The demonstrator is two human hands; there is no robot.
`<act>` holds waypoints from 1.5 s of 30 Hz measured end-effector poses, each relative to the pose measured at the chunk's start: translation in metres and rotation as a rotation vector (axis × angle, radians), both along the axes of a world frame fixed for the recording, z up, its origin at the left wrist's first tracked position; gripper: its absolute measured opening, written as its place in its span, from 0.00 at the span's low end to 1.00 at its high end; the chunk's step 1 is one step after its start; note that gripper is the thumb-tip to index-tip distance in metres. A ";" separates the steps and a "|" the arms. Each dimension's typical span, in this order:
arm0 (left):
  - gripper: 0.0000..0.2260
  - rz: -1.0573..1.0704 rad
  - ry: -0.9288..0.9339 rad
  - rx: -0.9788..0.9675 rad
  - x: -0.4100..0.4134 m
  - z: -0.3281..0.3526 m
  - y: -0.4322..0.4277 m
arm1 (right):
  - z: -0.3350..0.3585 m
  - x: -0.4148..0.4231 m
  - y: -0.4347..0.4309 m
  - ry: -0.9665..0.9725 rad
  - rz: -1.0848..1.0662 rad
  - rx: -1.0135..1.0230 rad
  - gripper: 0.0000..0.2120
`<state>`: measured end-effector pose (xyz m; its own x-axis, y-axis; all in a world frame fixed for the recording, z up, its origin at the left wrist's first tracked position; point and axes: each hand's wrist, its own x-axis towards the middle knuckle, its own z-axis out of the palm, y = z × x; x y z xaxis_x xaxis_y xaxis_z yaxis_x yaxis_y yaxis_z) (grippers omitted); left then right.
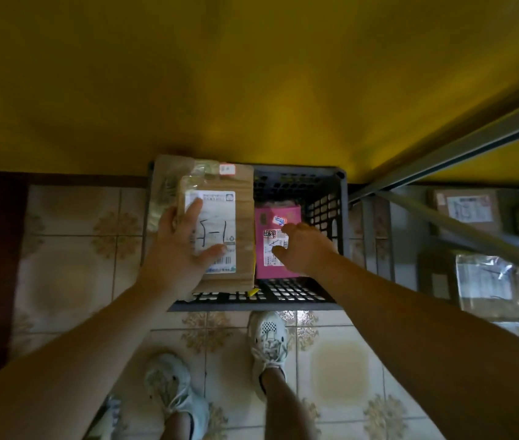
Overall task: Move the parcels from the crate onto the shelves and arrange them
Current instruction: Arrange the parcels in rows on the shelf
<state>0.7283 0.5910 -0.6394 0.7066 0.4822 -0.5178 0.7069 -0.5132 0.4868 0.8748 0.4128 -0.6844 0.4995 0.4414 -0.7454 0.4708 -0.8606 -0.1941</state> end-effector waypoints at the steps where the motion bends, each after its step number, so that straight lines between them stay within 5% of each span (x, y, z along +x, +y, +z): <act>1: 0.39 0.008 -0.030 0.006 0.005 -0.001 -0.004 | -0.013 0.005 -0.003 0.014 -0.024 -0.017 0.28; 7: 0.39 0.100 -0.111 -0.102 0.028 -0.016 -0.001 | -0.078 0.027 -0.021 0.106 -0.249 -0.051 0.29; 15: 0.38 0.107 -0.153 -0.040 0.014 -0.022 0.003 | -0.132 0.042 -0.034 0.131 -0.293 -0.027 0.28; 32: 0.35 0.136 -0.246 -0.002 0.004 -0.031 -0.004 | -0.194 0.008 -0.025 0.252 -0.834 0.083 0.52; 38: 0.36 0.160 -0.250 -0.021 0.003 -0.030 -0.004 | -0.190 -0.002 -0.021 0.245 -0.917 0.135 0.33; 45: 0.38 0.164 -0.239 -0.053 0.001 -0.034 -0.002 | -0.186 0.000 -0.028 0.457 -1.213 0.357 0.35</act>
